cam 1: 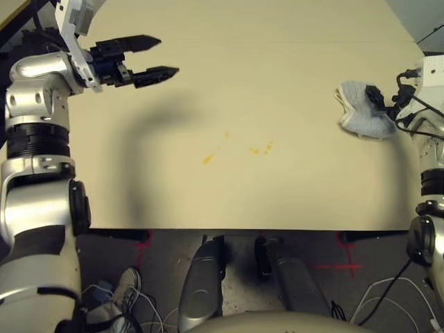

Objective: Wipe the water off the table with a rag.

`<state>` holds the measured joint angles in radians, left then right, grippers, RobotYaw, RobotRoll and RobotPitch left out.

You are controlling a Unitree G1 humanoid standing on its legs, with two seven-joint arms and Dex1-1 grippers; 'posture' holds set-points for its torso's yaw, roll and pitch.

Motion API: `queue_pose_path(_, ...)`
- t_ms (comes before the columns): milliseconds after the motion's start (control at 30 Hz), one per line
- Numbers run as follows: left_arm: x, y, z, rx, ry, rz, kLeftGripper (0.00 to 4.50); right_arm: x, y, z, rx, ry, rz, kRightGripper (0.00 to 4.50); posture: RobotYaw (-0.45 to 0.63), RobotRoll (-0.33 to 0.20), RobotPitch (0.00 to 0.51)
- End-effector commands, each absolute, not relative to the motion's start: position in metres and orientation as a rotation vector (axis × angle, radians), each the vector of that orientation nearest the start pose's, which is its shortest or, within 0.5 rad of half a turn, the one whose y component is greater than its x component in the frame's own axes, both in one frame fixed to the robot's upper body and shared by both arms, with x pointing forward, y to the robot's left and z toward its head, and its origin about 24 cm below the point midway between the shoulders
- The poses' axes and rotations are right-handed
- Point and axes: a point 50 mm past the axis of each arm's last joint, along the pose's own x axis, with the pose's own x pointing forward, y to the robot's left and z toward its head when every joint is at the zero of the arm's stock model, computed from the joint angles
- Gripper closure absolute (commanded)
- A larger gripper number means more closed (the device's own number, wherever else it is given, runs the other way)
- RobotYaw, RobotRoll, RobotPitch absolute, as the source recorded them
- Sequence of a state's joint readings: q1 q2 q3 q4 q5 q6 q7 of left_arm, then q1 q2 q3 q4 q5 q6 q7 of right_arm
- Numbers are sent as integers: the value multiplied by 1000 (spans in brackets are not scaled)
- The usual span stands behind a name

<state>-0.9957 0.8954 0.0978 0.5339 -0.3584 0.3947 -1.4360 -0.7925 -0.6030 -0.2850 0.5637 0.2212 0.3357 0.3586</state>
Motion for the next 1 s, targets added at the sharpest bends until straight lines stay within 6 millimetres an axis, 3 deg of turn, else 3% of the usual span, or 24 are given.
queue_pose_path(33, 305, 281, 279, 326, 132, -1128, 0, 362, -292, 200, -64, -13, 34, 29, 194, 0, 179)
queue_pose_path(367, 275, 293, 255, 289, 376, -1174, 0, 369, -281, 190, -63, 60, 64, 29, 212, 0, 199)
queue_pose_path(1000, 259, 302, 244, 323, 487, -1168, 0, 379, -282, 166, -36, 201, 18, 29, 239, 0, 253)
